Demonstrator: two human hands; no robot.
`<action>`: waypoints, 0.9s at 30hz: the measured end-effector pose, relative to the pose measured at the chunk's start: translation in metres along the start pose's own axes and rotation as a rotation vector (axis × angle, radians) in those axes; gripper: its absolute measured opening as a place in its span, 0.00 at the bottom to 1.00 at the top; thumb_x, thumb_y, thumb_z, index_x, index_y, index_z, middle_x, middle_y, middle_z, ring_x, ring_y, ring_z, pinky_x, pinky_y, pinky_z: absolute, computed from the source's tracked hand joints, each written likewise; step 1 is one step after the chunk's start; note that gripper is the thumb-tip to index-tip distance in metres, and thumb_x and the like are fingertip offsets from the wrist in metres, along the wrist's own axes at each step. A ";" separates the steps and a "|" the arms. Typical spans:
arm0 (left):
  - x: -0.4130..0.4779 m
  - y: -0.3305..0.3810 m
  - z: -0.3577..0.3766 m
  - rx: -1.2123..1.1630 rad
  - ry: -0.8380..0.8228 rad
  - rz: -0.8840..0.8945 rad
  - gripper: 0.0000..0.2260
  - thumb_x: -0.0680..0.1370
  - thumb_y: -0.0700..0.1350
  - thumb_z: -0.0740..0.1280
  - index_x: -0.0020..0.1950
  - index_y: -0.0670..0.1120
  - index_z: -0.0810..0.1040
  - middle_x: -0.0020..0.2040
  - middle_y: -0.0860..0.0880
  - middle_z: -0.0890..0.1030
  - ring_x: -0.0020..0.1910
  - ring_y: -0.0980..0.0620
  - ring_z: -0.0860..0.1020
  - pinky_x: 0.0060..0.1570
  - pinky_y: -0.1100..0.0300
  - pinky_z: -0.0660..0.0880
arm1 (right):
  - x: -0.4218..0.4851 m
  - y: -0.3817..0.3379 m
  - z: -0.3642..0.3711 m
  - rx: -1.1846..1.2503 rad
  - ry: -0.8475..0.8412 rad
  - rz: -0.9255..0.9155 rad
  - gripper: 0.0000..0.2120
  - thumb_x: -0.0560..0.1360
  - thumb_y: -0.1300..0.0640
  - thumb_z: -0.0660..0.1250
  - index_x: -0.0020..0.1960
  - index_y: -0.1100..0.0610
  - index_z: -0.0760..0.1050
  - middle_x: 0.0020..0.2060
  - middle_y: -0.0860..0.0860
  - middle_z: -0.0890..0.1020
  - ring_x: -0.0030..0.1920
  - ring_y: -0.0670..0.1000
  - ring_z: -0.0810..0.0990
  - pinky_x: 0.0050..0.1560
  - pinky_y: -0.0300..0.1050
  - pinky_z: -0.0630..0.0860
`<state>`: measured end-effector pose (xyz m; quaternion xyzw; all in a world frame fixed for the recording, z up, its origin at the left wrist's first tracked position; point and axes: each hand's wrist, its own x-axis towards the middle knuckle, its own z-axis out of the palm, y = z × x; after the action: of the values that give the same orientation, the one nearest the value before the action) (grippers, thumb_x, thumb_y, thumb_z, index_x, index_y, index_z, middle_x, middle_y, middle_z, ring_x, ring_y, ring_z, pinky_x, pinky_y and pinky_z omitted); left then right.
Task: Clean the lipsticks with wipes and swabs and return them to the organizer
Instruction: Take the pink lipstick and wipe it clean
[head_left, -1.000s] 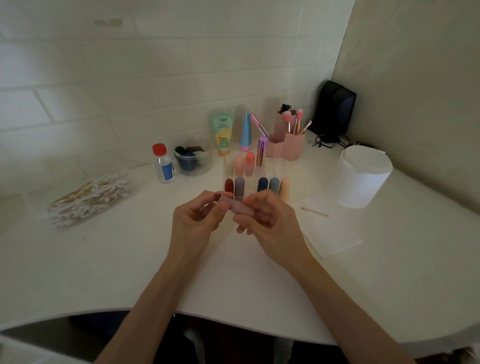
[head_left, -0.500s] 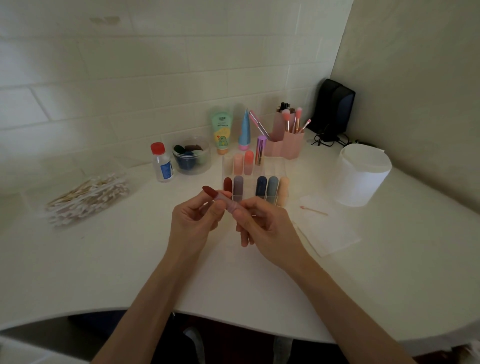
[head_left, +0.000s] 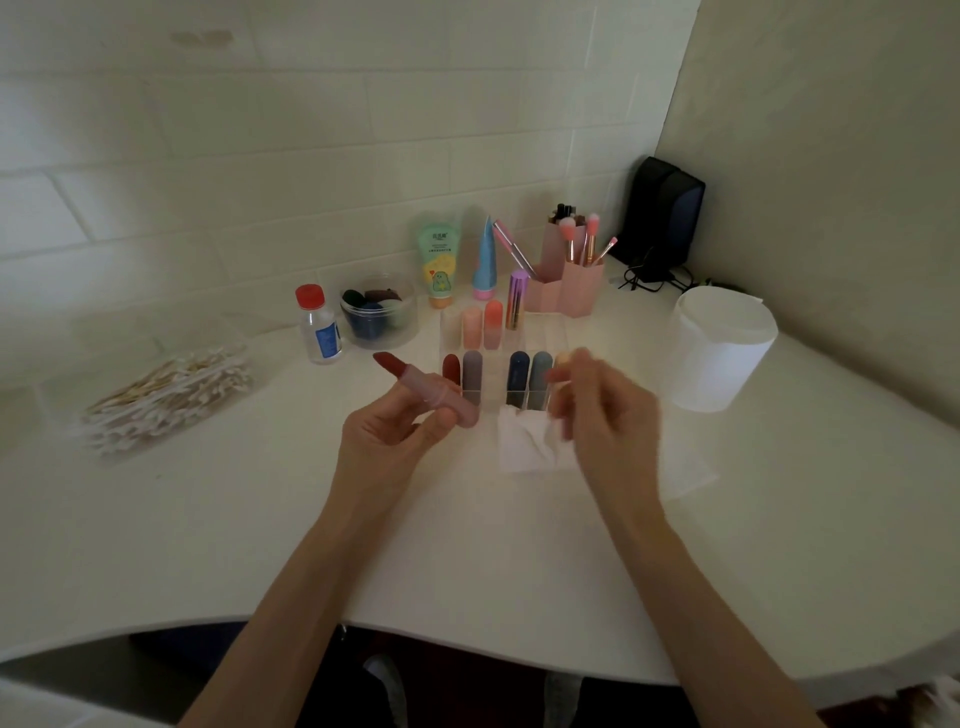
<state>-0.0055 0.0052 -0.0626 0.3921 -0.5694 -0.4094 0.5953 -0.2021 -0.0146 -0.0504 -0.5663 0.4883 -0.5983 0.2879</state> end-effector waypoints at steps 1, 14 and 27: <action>0.000 -0.001 0.000 -0.010 0.016 -0.015 0.10 0.73 0.45 0.69 0.43 0.60 0.87 0.44 0.59 0.85 0.45 0.62 0.81 0.50 0.69 0.75 | 0.006 0.003 -0.009 -0.138 0.127 -0.015 0.16 0.84 0.50 0.63 0.42 0.55 0.81 0.31 0.49 0.81 0.32 0.48 0.77 0.36 0.42 0.71; 0.000 -0.009 -0.002 -0.014 0.047 -0.062 0.13 0.75 0.46 0.68 0.55 0.38 0.81 0.48 0.51 0.87 0.43 0.55 0.81 0.42 0.60 0.77 | 0.013 0.022 -0.015 -0.765 -0.532 0.017 0.15 0.71 0.42 0.78 0.41 0.50 0.75 0.44 0.44 0.75 0.48 0.50 0.73 0.46 0.44 0.65; -0.005 -0.003 0.001 -0.149 -0.126 -0.188 0.12 0.80 0.44 0.66 0.54 0.35 0.80 0.48 0.40 0.83 0.38 0.47 0.78 0.35 0.58 0.75 | 0.010 0.030 -0.008 -0.557 -0.307 -0.147 0.12 0.81 0.54 0.67 0.59 0.60 0.80 0.41 0.52 0.85 0.39 0.55 0.83 0.38 0.49 0.78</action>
<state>-0.0063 0.0087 -0.0674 0.3720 -0.5345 -0.5283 0.5449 -0.2176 -0.0325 -0.0726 -0.7406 0.5419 -0.3686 0.1482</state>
